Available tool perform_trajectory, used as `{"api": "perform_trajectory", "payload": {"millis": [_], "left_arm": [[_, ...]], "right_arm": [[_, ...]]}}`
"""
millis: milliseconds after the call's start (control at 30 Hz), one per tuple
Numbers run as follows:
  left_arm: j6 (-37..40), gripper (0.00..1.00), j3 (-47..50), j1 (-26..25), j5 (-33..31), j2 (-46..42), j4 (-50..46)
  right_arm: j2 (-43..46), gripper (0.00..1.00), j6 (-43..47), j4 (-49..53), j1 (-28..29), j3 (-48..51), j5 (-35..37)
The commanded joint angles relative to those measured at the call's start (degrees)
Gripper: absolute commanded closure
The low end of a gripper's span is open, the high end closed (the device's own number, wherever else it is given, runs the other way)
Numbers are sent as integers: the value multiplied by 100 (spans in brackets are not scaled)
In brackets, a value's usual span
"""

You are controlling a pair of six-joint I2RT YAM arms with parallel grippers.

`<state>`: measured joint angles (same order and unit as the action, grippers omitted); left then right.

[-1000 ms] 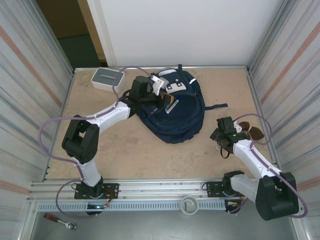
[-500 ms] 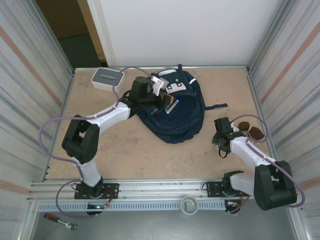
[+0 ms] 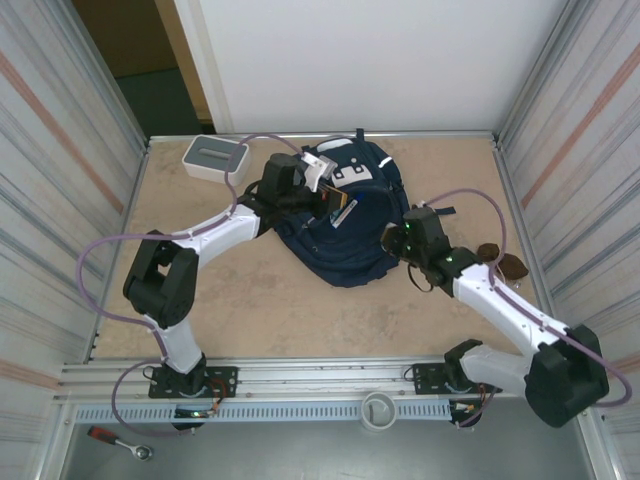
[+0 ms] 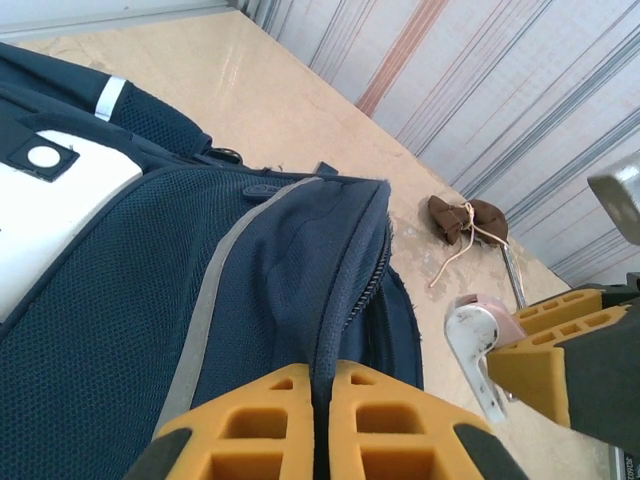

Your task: Pack books, pencil case, and school supplies into a backpack

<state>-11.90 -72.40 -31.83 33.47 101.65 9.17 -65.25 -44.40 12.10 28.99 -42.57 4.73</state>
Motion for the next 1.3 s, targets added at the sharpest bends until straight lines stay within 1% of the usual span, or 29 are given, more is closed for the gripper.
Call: {"api": "perform_trajectory", "payload": {"millis": [0,100,200,367,433,533,600,667,700,767,833,900,933,1000,1100,1167,1267], "left_arm": [[-32,100,-274,55,189,-519,152],[-53,100,-359,59,150,-524,80],[-93,100,-364,52,196,-519,60],[-141,100,-301,46,170,-534,86],[-133,100,-268,46,157,-548,101],[-135,100,-222,53,150,-570,96],[-70,100,-192,55,138,-620,3],[14,100,-99,54,38,-682,10],[29,100,-52,55,-11,-692,28],[22,100,-52,55,-3,-669,26],[24,100,-75,57,78,-639,15],[1,100,-50,59,73,-597,97],[-18,100,-54,61,72,-574,119],[-54,100,-104,61,135,-504,99],[-60,100,-92,55,157,-485,101],[-66,100,-72,61,125,-485,96],[-34,100,-64,55,118,-520,25]], "right_arm": [[-491,80,50,-942,184,-343,-625],[-1047,80,-279,-1234,155,-631,-831],[-1472,80,-609,-1707,101,-711,-952],[-2132,80,-1098,-2324,-48,-886,-587],[-2481,78,-1097,-2536,-101,-1095,-487],[-2945,68,-996,-2467,-183,-1525,-656],[-2945,54,-865,-2492,-192,-1500,-793],[-2777,44,-698,-2423,-167,-1370,-783],[-2652,41,-639,-2329,-150,-1271,-751],[-2413,39,-575,-2148,-100,-1043,-615],[-2266,41,-528,-1992,-25,-858,-481],[-2225,46,-533,-1948,63,-727,-420],[-2227,49,-547,-1920,107,-698,-363],[-2283,58,-594,-1835,182,-692,-156],[-2528,71,-646,-1835,199,-797,-11],[-2758,76,-709,-1885,201,-937,-5],[-3106,80,-723,-2147,205,-1160,-7]]}}
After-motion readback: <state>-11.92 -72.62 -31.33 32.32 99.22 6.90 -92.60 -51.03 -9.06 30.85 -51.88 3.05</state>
